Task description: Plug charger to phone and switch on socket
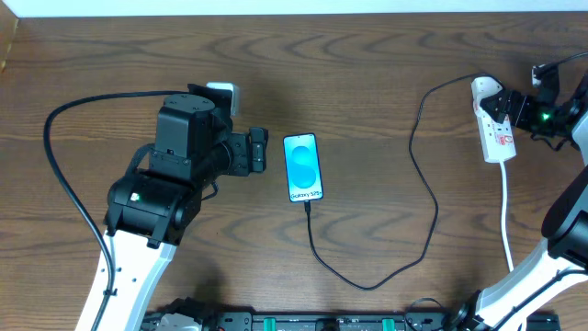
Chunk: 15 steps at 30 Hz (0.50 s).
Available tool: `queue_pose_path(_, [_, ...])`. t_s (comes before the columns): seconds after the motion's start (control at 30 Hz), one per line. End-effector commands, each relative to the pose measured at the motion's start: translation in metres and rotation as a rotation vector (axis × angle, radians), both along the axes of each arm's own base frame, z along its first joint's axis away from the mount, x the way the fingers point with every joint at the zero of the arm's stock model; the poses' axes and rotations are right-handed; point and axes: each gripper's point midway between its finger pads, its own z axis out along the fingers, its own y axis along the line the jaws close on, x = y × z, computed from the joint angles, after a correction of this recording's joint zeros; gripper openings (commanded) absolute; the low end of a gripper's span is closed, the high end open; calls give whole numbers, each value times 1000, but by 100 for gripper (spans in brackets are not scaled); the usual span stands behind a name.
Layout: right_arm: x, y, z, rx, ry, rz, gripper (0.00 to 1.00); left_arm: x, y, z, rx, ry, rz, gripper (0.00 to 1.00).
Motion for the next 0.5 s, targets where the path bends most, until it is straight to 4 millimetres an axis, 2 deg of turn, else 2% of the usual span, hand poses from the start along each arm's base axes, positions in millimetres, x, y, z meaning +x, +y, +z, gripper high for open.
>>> queue_pose_path(0.0, [1, 4, -7, 17, 16, 1, 99, 1, 3, 0, 13, -3, 5, 91])
queue_pose_path(0.23, [-1, 10, -30, 63, 60, 8, 99, 1, 3, 0, 13, -3, 5, 91])
queue_pose_path(0.47, [0, 14, -32, 78, 66, 10, 98, 1, 3, 0, 13, -3, 5, 91])
